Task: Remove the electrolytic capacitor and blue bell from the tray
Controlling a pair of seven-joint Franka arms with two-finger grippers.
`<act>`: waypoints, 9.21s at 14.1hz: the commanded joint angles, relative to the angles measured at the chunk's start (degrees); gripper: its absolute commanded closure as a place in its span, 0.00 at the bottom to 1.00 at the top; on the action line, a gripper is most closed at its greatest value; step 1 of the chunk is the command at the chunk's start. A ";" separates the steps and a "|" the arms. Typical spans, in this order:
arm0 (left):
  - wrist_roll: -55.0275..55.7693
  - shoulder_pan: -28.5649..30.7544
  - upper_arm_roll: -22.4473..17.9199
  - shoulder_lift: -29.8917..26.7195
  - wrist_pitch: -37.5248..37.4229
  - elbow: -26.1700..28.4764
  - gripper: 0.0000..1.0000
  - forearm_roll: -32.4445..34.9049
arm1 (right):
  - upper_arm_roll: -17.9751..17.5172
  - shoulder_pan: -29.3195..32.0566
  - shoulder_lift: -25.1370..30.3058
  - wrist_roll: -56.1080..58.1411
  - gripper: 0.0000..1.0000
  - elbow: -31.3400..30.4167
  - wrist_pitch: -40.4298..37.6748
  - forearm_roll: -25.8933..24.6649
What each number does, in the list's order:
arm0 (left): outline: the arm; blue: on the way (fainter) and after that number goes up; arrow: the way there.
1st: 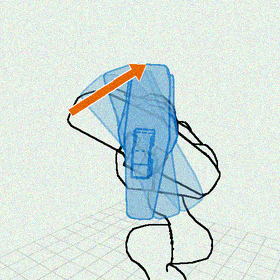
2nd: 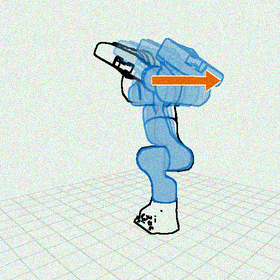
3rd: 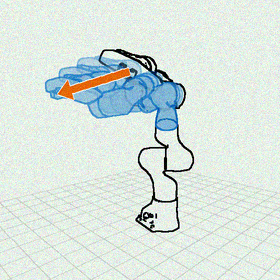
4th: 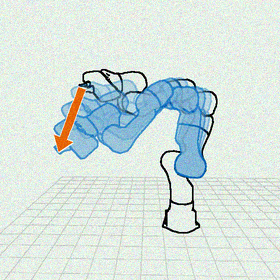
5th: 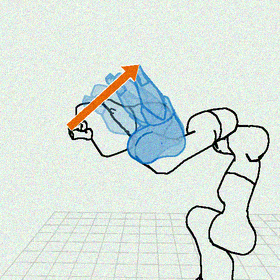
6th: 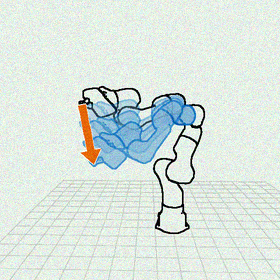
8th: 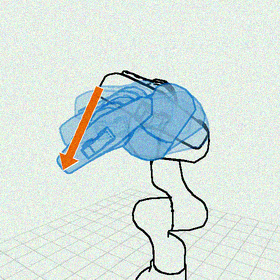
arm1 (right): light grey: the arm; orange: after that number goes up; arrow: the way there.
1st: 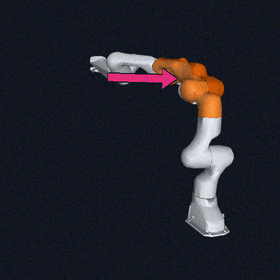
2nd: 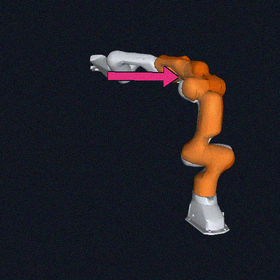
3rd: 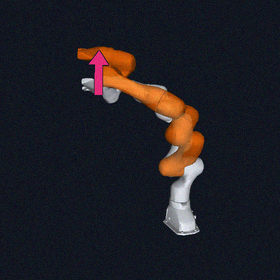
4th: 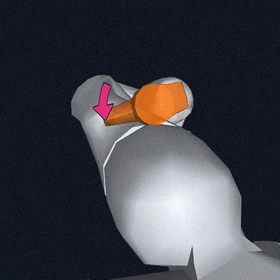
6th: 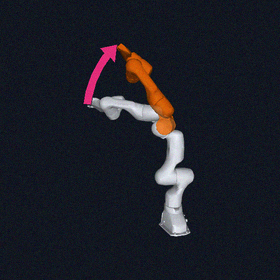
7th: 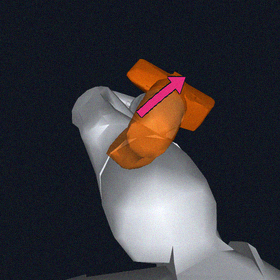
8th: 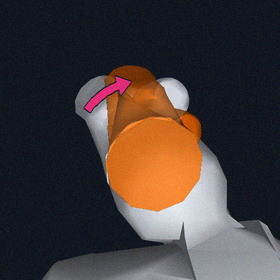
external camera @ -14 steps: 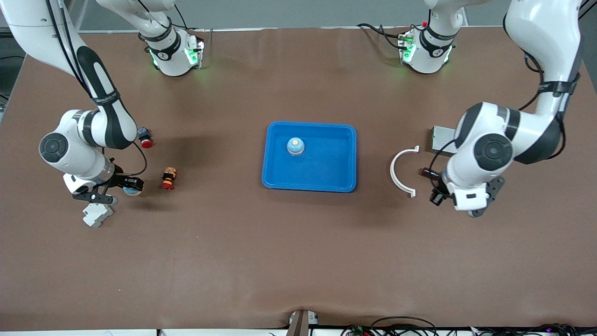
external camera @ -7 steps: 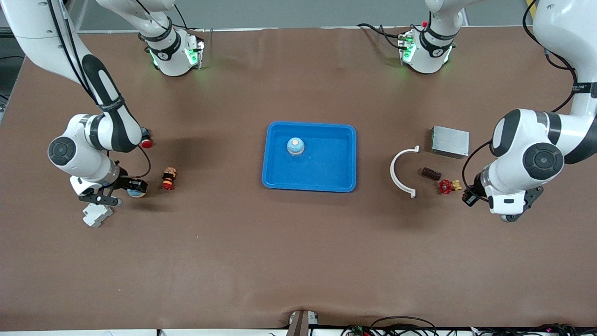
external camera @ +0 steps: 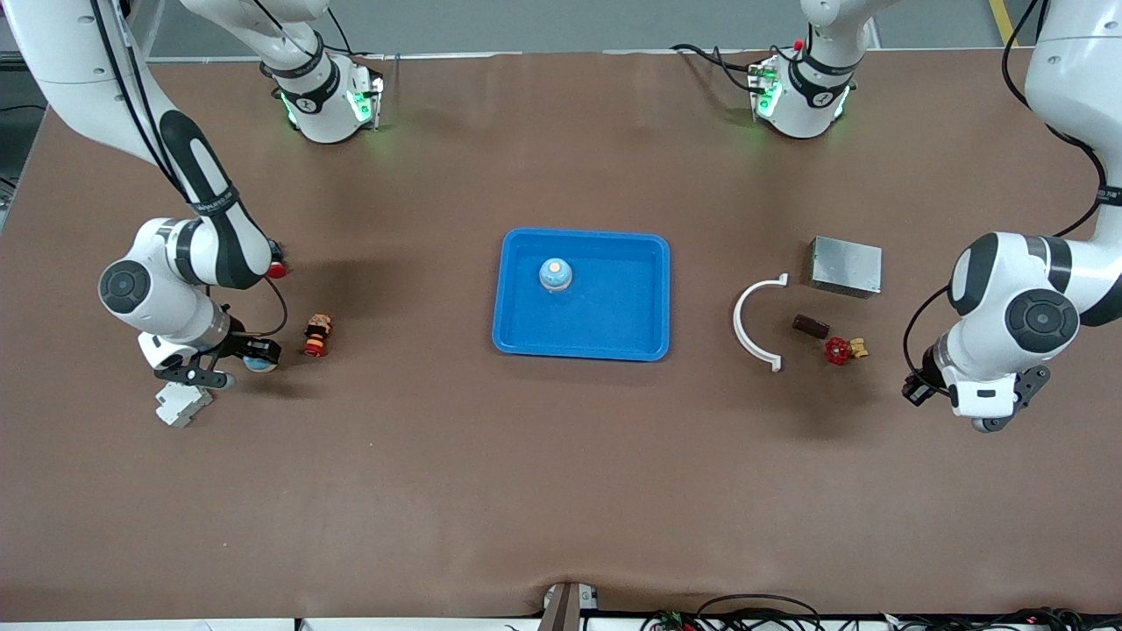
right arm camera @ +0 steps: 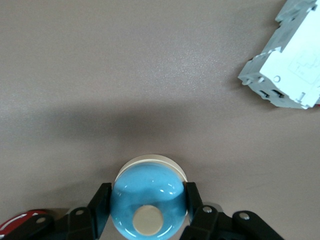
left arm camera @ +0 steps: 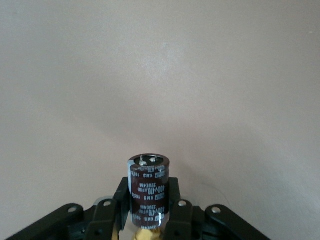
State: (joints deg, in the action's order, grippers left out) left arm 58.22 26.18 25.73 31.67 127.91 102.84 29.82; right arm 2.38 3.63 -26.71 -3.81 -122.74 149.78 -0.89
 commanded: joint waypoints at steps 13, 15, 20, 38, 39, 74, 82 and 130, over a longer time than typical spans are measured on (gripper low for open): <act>-0.57 3.01 0.46 6.48 7.61 1.84 0.00 3.58 | -1.15 0.15 1.13 4.25 0.00 0.48 -0.10 2.03; -0.57 2.92 0.90 5.34 7.44 1.75 0.00 3.58 | -1.15 -0.38 2.53 4.60 0.00 3.45 -6.30 1.34; -1.71 3.18 3.79 0.51 4.72 0.27 0.00 2.88 | -1.15 -2.75 5.61 0.24 0.00 16.99 -31.01 -0.52; -36.84 3.27 12.33 -10.38 -37.47 -23.74 0.00 -9.25 | -1.42 -39.91 12.39 -65.24 0.00 16.57 -30.44 7.22; -37.91 3.27 12.24 -11.53 -38.08 -23.74 0.00 -9.42 | -1.42 -41.41 11.25 -67.79 0.00 16.57 -29.03 6.96; -48.20 -29.78 -22.83 -41.51 -39.41 -3.08 0.00 -28.59 | -0.89 -55.49 -10.91 -89.53 0.38 22.37 -12.23 1.33; -48.29 -29.96 -22.83 -41.33 -39.41 -4.66 0.00 -27.88 | -0.89 -55.67 -11.88 -92.07 1.00 22.37 -10.91 -0.43; -47.85 -29.87 -21.42 -38.26 -39.06 -7.13 0.00 -28.67 | -0.89 -0.30 -1.06 3.02 1.00 25.18 -24.19 -0.25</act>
State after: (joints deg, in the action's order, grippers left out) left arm 11.11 -4.03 4.22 -7.01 89.52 97.06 2.10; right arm 2.65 2.14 -27.05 -1.56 -97.59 124.27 -0.65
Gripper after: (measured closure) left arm 0.000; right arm 0.383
